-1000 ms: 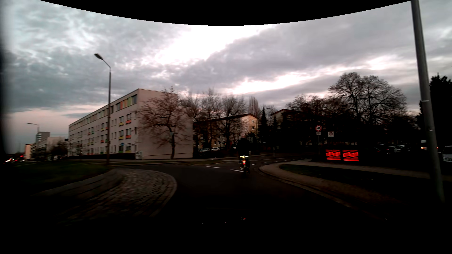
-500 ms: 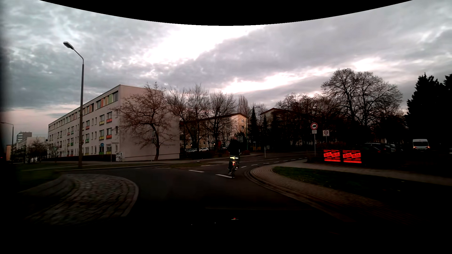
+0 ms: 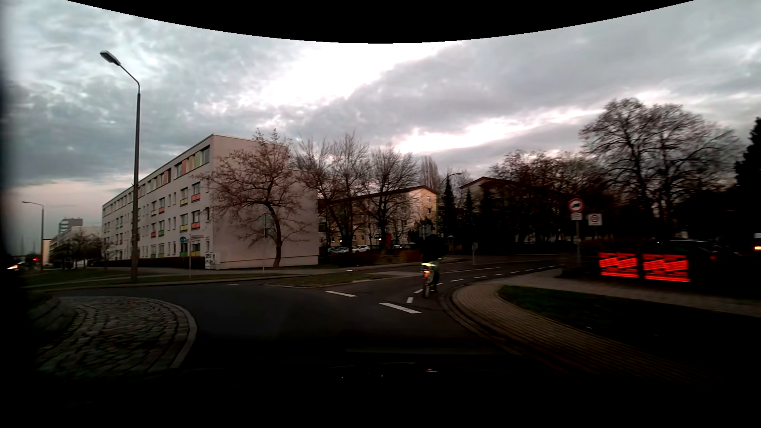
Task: Follow the waypoints while adhering to traffic rules and regulations
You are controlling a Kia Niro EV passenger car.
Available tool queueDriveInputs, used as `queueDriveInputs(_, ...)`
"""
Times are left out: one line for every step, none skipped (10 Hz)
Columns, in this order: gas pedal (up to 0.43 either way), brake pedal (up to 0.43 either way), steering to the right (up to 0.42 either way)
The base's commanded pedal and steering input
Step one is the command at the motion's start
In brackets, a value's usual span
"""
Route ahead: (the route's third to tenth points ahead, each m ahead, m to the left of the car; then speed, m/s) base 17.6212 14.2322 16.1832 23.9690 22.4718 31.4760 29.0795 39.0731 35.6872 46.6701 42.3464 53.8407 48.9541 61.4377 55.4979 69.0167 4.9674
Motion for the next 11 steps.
queueDriveInputs(0.118, 0.0, -0.205)
queueDriveInputs(0.118, 0.0, -0.223)
queueDriveInputs(0.11, 0.0, -0.238)
queueDriveInputs(0.11, 0.0, -0.25)
queueDriveInputs(0.098, 0.0, -0.266)
queueDriveInputs(0.087, 0.0, -0.28)
queueDriveInputs(0.087, 0.0, -0.286)
queueDriveInputs(0.087, 0.0, -0.289)
queueDriveInputs(0.087, 0.0, -0.291)
queueDriveInputs(0.087, 0.0, -0.294)
queueDriveInputs(0.087, 0.0, -0.295)
